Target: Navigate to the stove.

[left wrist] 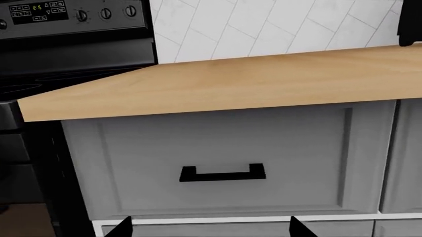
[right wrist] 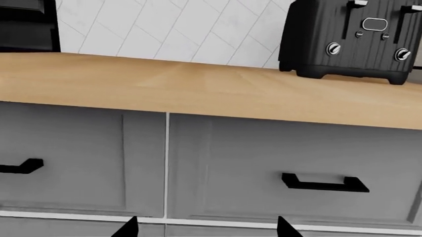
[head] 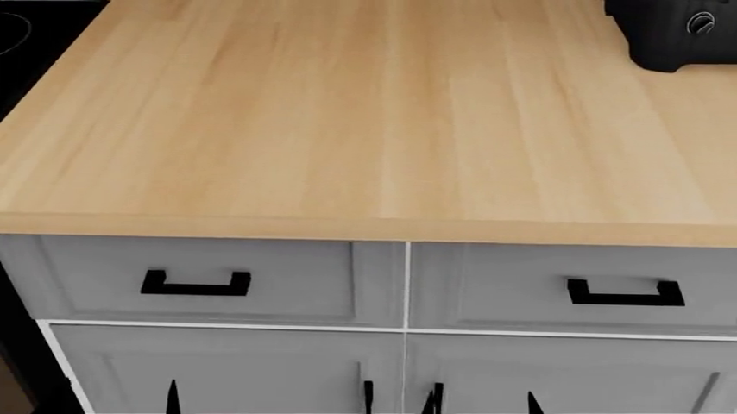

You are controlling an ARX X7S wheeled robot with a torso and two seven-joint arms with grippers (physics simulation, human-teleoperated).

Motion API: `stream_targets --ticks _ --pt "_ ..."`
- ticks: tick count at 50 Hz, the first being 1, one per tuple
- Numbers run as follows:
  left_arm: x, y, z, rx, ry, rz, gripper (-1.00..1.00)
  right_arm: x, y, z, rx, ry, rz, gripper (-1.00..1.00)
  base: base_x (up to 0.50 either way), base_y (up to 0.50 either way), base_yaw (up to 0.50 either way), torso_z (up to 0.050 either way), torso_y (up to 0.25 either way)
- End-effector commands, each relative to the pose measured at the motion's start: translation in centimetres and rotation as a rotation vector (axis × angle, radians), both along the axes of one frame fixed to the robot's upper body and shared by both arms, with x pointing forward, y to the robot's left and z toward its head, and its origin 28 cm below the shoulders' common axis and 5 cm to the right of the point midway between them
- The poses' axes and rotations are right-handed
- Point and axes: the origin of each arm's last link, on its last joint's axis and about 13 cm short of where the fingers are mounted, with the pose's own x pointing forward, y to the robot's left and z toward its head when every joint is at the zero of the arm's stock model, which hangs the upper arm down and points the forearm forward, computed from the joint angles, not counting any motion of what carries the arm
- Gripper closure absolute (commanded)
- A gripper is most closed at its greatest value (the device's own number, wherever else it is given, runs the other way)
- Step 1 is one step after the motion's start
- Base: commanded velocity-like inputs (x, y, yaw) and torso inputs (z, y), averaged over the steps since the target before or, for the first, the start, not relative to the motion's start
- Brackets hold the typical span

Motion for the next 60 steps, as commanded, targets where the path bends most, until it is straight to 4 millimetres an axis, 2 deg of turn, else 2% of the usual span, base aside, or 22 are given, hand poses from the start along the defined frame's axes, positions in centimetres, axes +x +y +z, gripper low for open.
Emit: stream_targets --ticks 1,60 --pt "-0.05 -0.18 -0.02 0.0 -0.001 -0.001 -1.0 0.0 -0.18 -0.09 0.0 0.004 0.002 -1.0 0.0 0.5 0.0 0.0 0.0" --pt "0.03 -0.38 0.02 -0.005 0.001 -0.013 -1.0 0.14 -0.38 -0.13 -0.007 0.018 -0.011 -1.0 0.0 0.5 0.0 0.0 0.0"
